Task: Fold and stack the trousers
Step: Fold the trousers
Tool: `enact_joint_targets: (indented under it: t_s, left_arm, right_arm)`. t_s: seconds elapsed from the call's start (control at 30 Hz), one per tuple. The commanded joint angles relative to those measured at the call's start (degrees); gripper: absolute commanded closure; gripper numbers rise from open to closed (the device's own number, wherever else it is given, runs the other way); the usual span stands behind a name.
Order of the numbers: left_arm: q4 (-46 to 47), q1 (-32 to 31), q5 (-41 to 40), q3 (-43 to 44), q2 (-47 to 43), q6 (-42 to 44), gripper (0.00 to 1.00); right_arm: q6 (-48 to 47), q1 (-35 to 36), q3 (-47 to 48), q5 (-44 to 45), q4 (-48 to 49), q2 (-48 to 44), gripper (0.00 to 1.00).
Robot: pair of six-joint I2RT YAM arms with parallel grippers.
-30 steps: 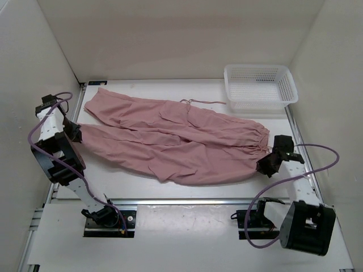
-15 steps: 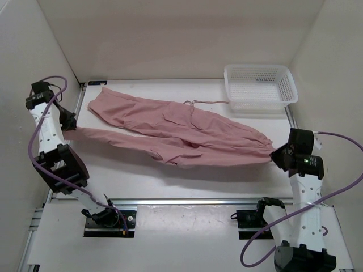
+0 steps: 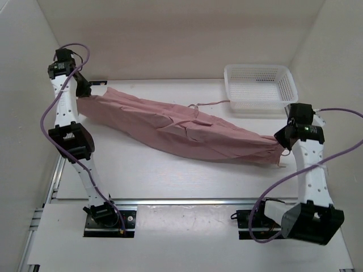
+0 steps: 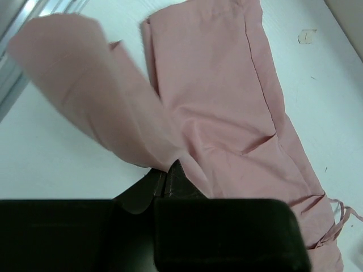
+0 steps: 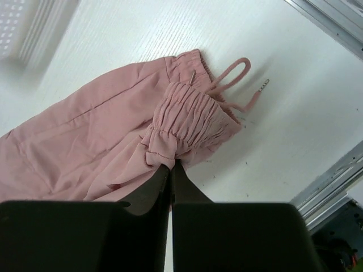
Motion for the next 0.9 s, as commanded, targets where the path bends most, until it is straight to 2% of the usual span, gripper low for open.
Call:
enact_joint_targets:
  t_s: [0.0, 0.1, 0.2, 0.27, 0.53, 0.57, 0.6, 0.63, 0.67, 0.73, 0.77, 0.87]
  left_arm:
    - [0.95, -1.07, -3.61, 6.29, 3.56, 0.72, 0.9]
    - [3.76, -1.6, -0.2, 9.29, 7.25, -1.56, 0.9]
    - [8.41, -4.23, -1.41, 9.81, 9.19, -2.09, 0.9]
    - [8.43, -5.46, -1.42, 13.83, 11.21, -2.09, 0.9]
    - [14.14, -6.0, 3.24, 18.33, 18.95, -6.66, 0.9]
    - [15.1, -6.6, 3.85, 19.12, 19.57, -7.36, 0.9]
    - [15.81, -6.61, 4.73, 20.52, 20.18, -7.37, 0.9]
    - [16.42, -6.61, 5.34, 21.23, 21.32, -7.37, 0.62]
    - [16.43, -6.61, 6.05, 21.85, 21.33, -7.98, 0.41]
    - [17.04, -6.61, 6.76, 21.34, 20.03, -7.98, 0.12]
    - [17.04, -6.61, 6.76, 20.11, 18.62, -7.98, 0.0]
    - [17.83, -6.61, 6.76, 16.59, 13.52, -5.0, 0.0]
  right_arm:
    - [-1.63, -0.76, 3.95, 6.48, 5.27, 4.85, 1.0]
    - [-0.85, -0.76, 6.32, 7.62, 6.59, 9.86, 1.0]
    - [-0.84, -0.76, 7.72, 8.24, 8.43, 13.91, 1.0]
    - [-0.84, -0.76, 8.69, 8.24, 9.13, 15.85, 1.0]
    - [0.99, -2.51, 15.81, 8.85, 11.34, 27.45, 1.0]
    - [1.52, -2.52, 17.3, 7.55, 11.34, 29.72, 0.99]
    - [1.53, -3.13, 18.09, 6.23, 11.34, 30.88, 0.93]
    - [1.53, -4.0, 18.88, 4.21, 11.34, 32.89, 0.65]
    - [1.53, -4.01, 19.59, 2.19, 10.64, 33.69, 0.49]
    - [2.06, -4.54, 20.12, -0.1, 10.63, 33.7, 0.22]
    - [2.06, -4.54, 18.91, -0.11, 10.63, 32.57, 0.19]
    - [1.36, -4.54, 14.68, 0.5, 10.63, 28.61, 0.15]
